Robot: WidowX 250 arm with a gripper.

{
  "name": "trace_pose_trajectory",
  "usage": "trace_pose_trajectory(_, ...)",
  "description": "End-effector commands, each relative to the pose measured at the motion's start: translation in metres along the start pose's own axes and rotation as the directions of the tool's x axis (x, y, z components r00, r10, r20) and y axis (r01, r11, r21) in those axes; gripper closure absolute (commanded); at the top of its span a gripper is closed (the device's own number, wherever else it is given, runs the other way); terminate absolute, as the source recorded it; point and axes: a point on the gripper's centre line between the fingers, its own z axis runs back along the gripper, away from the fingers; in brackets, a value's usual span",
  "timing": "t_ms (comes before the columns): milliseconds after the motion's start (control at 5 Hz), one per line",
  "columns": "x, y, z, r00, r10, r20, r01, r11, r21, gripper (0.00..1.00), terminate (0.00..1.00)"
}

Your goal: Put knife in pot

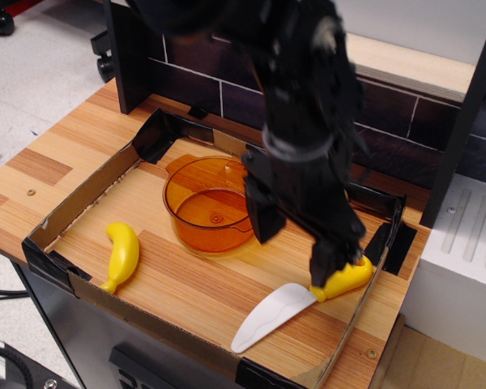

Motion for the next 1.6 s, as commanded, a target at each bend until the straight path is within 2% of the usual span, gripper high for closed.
trace_pose_trajectory(0,0.01,-0.015,-0.014,0.998,0.009,0.069,-0.011,1.0,0.02,0.0,0.0)
trace_pose_trajectory(600,0.028,-0.02,-0.041,0.999,0.027,0.046,-0.029,0.999,0.042,0.0,0.0)
trace_pose_trajectory(800,0.032,-0.022,-0.054,0.999,0.029,0.02,-0.03,0.998,0.052,0.0,0.0)
trace_pose_trajectory(1000,0.03,-0.027,-0.059,1.0,0.014,-0.016,-0.014,1.0,0.028,0.0,0.0)
trace_pose_trajectory(1200,0.027,-0.029,-0.058,0.999,0.022,-0.033,-0.022,1.0,-0.001,1.0,0.0)
trace_pose_trajectory(1400,0.025,-0.028,-0.05,0.999,0.04,-0.032,-0.041,0.999,-0.024,1.0,0.0)
